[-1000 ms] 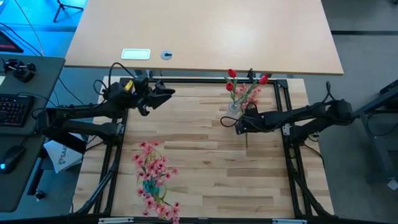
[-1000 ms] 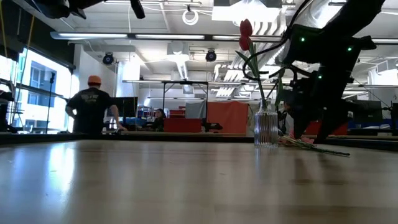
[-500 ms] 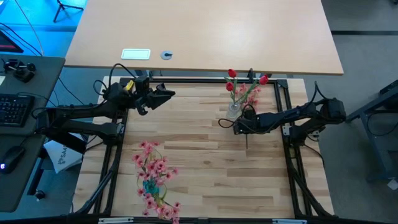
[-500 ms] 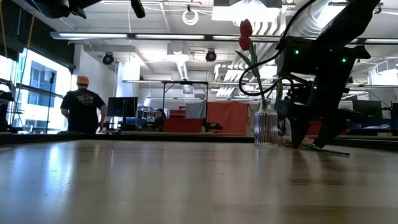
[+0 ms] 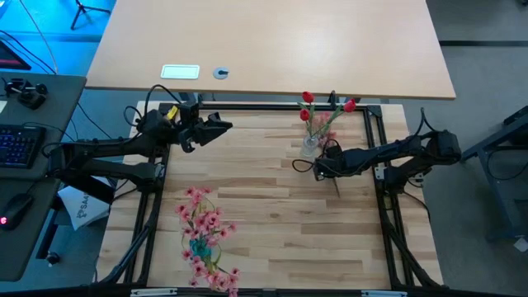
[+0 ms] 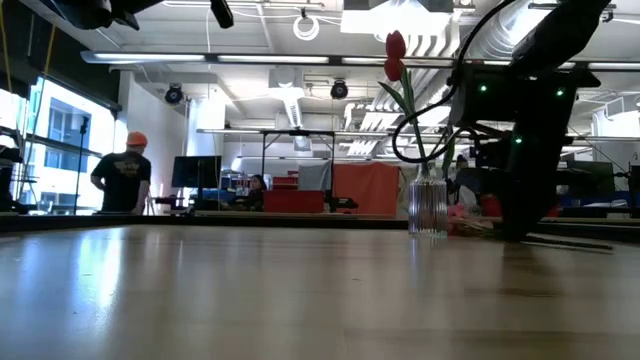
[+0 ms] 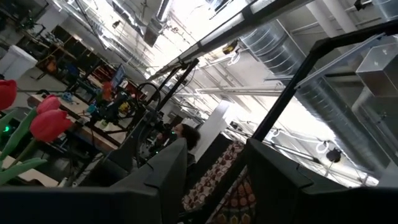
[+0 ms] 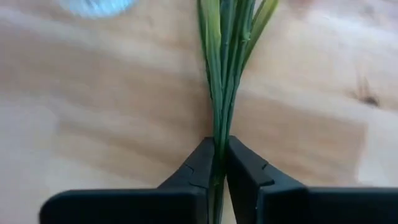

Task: Sort flowers into vase by color
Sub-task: Put the pink flower into the blue vase

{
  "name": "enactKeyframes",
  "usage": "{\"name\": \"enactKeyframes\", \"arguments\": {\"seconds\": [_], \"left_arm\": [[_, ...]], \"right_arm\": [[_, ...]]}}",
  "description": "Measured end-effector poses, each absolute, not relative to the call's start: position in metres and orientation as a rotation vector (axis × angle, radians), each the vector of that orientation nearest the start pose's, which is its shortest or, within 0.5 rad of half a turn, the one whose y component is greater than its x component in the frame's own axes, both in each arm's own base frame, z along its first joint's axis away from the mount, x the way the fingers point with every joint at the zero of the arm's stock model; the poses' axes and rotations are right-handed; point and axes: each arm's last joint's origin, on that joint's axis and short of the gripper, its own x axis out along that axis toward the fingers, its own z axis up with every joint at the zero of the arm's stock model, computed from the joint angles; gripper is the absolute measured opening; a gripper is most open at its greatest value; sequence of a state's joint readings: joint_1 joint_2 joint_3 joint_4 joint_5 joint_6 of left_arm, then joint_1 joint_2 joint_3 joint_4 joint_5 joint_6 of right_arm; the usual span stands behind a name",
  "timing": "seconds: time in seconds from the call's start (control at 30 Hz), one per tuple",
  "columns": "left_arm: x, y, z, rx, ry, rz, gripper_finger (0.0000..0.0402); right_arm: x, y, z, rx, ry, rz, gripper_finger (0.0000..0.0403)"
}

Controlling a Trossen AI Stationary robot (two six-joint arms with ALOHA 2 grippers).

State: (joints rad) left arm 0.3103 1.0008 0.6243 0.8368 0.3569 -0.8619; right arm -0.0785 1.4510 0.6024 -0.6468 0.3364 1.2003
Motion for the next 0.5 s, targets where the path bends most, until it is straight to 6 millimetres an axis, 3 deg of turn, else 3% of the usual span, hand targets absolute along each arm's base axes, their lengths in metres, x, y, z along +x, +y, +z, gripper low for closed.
{"name": "enactKeyframes", "arguments": {"seconds": [0.17,0.33,0.5], "left_arm": [[0.205,0.055,0.334,-0.689,-0.384,-0.226,0.0151],[0.205,0.055,0.334,-0.691,-0.384,-0.226,0.0151],[0.205,0.055,0.333,-0.692,-0.382,-0.221,0.0151]], "right_arm": [[0.185,-0.007,0.140,0.770,1.156,-1.104,0.0008],[0.153,0.015,0.162,0.746,1.192,-1.163,0.0004],[0.139,0.038,0.179,0.836,1.138,-1.029,0.0003]]}}
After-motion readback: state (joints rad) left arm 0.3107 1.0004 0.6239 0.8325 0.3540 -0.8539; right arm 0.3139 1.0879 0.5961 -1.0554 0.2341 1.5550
